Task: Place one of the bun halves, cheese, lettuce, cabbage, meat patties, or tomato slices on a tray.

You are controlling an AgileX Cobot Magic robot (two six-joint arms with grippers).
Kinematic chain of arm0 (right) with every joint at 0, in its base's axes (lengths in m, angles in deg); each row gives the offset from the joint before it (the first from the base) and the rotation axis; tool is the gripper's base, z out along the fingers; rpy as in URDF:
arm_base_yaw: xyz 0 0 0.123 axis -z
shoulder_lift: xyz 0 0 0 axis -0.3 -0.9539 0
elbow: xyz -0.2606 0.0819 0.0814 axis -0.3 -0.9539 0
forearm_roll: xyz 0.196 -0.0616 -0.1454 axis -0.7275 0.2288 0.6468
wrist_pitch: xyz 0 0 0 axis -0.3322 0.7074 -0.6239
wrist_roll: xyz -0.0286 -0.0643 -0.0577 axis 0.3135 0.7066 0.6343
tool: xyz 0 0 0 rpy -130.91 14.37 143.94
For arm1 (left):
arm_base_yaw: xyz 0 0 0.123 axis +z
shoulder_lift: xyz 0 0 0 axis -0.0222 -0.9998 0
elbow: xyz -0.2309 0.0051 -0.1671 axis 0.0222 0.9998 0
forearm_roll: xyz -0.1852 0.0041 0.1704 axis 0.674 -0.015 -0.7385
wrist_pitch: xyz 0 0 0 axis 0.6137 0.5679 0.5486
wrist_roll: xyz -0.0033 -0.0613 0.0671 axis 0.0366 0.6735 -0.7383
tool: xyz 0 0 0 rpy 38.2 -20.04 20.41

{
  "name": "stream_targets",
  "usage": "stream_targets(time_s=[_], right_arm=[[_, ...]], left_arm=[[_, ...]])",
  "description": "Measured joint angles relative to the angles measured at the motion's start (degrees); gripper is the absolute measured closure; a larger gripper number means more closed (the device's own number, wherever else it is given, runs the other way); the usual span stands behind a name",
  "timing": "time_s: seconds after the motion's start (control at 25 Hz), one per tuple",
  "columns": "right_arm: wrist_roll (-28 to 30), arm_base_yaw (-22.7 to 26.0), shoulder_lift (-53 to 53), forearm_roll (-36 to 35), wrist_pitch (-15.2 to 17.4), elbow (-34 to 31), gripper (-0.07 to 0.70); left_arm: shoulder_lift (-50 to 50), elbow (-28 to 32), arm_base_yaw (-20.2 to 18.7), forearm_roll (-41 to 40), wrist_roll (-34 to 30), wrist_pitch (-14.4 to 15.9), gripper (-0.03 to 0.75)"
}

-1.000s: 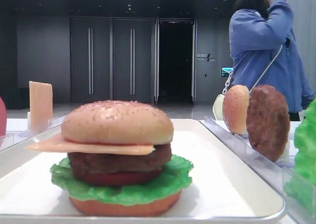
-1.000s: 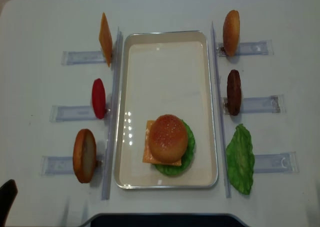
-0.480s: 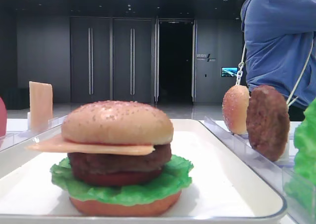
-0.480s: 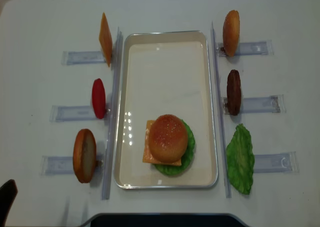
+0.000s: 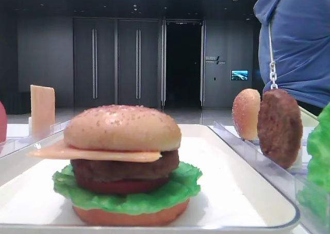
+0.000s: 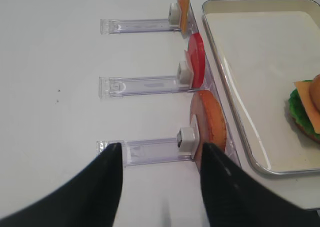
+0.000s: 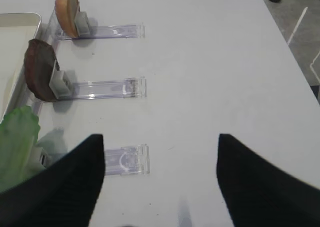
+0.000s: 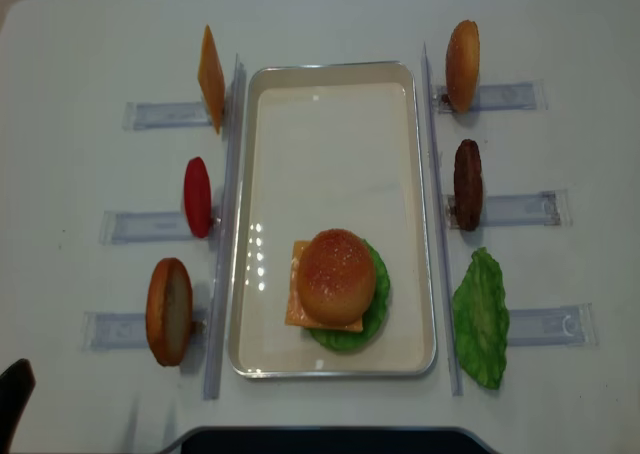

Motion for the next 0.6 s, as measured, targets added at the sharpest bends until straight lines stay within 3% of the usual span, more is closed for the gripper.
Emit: stream_targets(time_s=[0.6], right_arm=[[0.0,0.0,0.0,0.0,0.0,0.0,0.147]], left_arm=[[0.0,0.0,0.0,0.0,0.0,0.0,0.325]])
